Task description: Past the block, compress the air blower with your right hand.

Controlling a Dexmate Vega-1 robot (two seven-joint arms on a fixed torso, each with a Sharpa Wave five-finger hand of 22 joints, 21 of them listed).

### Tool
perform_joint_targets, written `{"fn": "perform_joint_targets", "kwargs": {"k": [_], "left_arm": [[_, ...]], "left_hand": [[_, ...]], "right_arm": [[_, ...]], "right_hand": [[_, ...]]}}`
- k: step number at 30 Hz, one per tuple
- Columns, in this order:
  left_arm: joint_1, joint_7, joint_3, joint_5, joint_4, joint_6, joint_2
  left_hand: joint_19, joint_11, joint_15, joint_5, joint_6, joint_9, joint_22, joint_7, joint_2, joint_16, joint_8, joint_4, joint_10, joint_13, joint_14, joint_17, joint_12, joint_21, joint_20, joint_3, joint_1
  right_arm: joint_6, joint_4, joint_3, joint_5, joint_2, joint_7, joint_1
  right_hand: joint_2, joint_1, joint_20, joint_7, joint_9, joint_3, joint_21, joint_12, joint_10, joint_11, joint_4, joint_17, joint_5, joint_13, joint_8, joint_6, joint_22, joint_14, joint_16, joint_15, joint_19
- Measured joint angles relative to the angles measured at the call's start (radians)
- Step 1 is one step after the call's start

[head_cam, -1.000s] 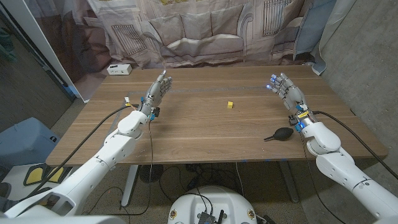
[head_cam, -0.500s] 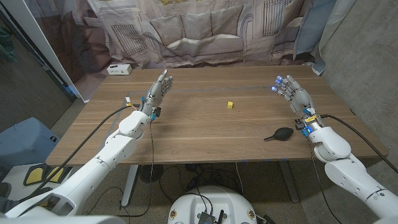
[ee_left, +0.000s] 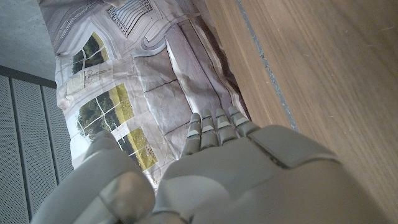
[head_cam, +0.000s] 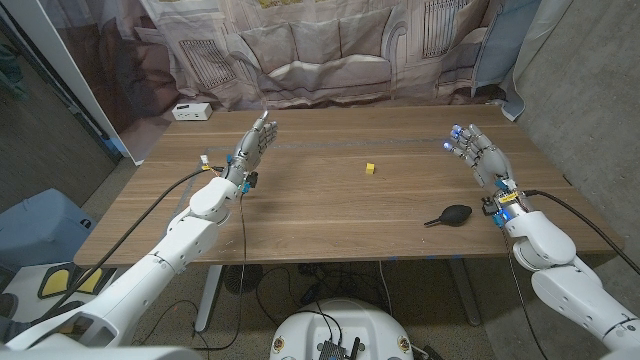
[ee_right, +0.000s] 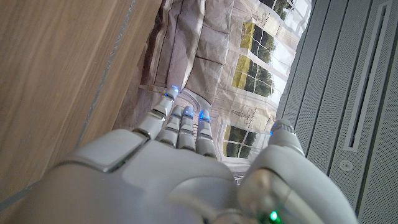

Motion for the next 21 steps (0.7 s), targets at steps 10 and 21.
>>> {"fn": "perform_joint_targets", "kwargs": {"k": [10,21], "left_arm": [[0.0,0.006,-0.001,0.005,-0.005,0.002,0.0],[-0.003,0.01,-0.001,0.008,-0.007,0.006,-0.002]], "left_hand": [[0.005,-0.002,0.0,0.0,0.005,0.0,0.0,0.006,0.005,0.0,0.0,-0.003,0.002,0.0,0.0,0.0,0.0,0.0,0.005,0.003,0.005],[0.005,-0.007,0.0,0.0,0.011,0.0,0.0,0.0,0.005,0.0,0.0,-0.004,0.007,0.0,0.0,0.0,0.0,-0.005,0.005,0.002,0.005]], "right_arm": [[0.01,-0.024,0.031,-0.008,0.005,-0.006,-0.043],[0.017,-0.054,0.064,-0.014,0.011,-0.006,-0.092]], "right_hand": [[0.0,0.0,0.0,-0.005,0.0,0.0,0.0,0.0,0.002,-0.002,0.0,0.0,0.0,0.0,-0.004,0.005,0.0,0.0,-0.004,0.0,0.0],[0.0,0.0,0.005,-0.01,0.0,0.0,0.0,0.0,0.011,-0.003,0.0,0.0,0.0,0.0,-0.004,0.018,0.0,0.004,-0.004,0.004,0.005]]}}
